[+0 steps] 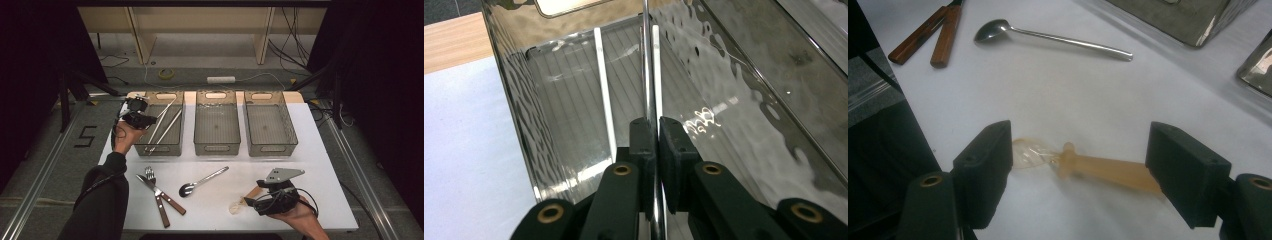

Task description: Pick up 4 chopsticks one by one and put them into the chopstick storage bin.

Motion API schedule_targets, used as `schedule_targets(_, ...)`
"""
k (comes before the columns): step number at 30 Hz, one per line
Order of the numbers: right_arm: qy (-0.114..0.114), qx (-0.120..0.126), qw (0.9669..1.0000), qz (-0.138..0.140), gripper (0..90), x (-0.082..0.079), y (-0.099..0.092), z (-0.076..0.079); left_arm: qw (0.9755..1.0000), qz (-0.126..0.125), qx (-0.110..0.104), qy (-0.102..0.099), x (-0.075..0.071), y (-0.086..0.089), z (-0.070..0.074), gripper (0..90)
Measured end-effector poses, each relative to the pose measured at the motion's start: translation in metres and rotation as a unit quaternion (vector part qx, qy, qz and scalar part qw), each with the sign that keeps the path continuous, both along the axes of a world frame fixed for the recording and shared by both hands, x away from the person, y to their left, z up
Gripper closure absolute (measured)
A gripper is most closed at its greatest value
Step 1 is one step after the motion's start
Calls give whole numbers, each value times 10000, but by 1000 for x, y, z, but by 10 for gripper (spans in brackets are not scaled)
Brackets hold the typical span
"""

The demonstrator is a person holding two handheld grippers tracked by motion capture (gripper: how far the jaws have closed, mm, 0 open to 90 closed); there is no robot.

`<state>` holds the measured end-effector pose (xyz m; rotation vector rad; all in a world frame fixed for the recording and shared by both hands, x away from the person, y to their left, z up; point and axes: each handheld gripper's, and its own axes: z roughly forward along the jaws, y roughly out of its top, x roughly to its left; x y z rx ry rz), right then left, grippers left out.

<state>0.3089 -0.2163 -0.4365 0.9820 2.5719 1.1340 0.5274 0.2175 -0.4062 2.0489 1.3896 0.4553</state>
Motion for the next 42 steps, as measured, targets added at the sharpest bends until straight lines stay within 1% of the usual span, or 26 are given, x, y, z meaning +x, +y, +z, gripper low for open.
schedule_targets(2,-2,-11,10000,9,279,0,0,0,10000,38,8,-21,1,0,-2,837)
schedule_targets(3,-3,-13,10000,14,279,0,0,0,10000,80,-37,-46,1,0,-3,830)
schedule_targets(4,-2,-12,10000,14,279,0,0,0,9999,85,-108,-76,1,0,-3,807)
schedule_targets(5,-2,-9,10000,13,279,0,0,0,9998,82,-141,-102,1,0,-2,761)
schedule_targets(7,6,-2,10000,3,279,0,0,0,9997,57,-193,-146,0,0,-1,705)
schedule_targets(10,6,-4,10000,4,279,0,0,0,9995,-64,-296,-132,-4,-2,3,625)
schedule_targets(11,4,-1,10000,1,279,0,0,0,9991,-92,-396,-109,-6,-3,4,595)
schedule_targets(14,-1,-5,10000,-2,279,0,0,0,9982,-237,-544,-52,-15,-8,9,504)
schedule_targets(16,-5,3,10000,-12,279,0,0,0,9970,-362,-680,-25,-23,-11,12,452)
schedule_targets(19,-15,-1,10000,-16,279,0,-1,0,9953,-490,-828,-61,-37,-16,15,387)
schedule_targets(21,-7,-12,10000,-13,279,0,0,0,9946,-624,-821,-104,-48,-20,13,366)
schedule_targets(22,-4,-13,10000,-12,279,0,0,0,9949,-679,-745,-43,-50,-23,12,364)
schedule_targets(23,-7,-18,10000,-10,279,0,0,0,9956,-721,-605,-5,-52,-26,12,347)
schedule_targets(24,-16,-15,10000,-9,279,-1,0,0,9957,-751,-543,-63,-55,-28,13,321)
schedule_targets(25,-25,-21,10000,-5,279,-1,0,0,9954,-785,-544,-93,-59,-30,13,312)
schedule_targets(27,-30,-34,10000,-1,279,-1,1,0,9949,-875,-500,-73,-64,-35,13,298)
schedule_targets(30,-30,-41,10000,-10,279,-1,1,-1,9941,-1017,-367,-46,-71,-43,10,275)
schedule_targets(33,-26,-34,10000,-16,279,-1,0,-1,9930,-1101,-417,8,-77,-50,7,269)
schedule_targets(34,-23,-33,10000,-15,279,-1,-1,-1,9925,-1152,-410,43,-79,-54,6,265)
schedule_targets(35,-15,-30,10000,-18,279,-1,-1,-1,9920,-1209,-351,63,-81,-57,5,261)
schedule_targets(37,-14,-30,10000,-26,279,-1,-1,-1,9913,-1269,-337,83,-84,-63,3,256)
schedule_targets(39,-24,-26,10000,-27,279,-1,-2,-1,9902,-1344,-361,121,-88,-68,1,248)
schedule_targets(42,-30,-45,10000,-37,279,-1,-2,-1,9883,-1481,-323,139,-95,-77,-2,240)
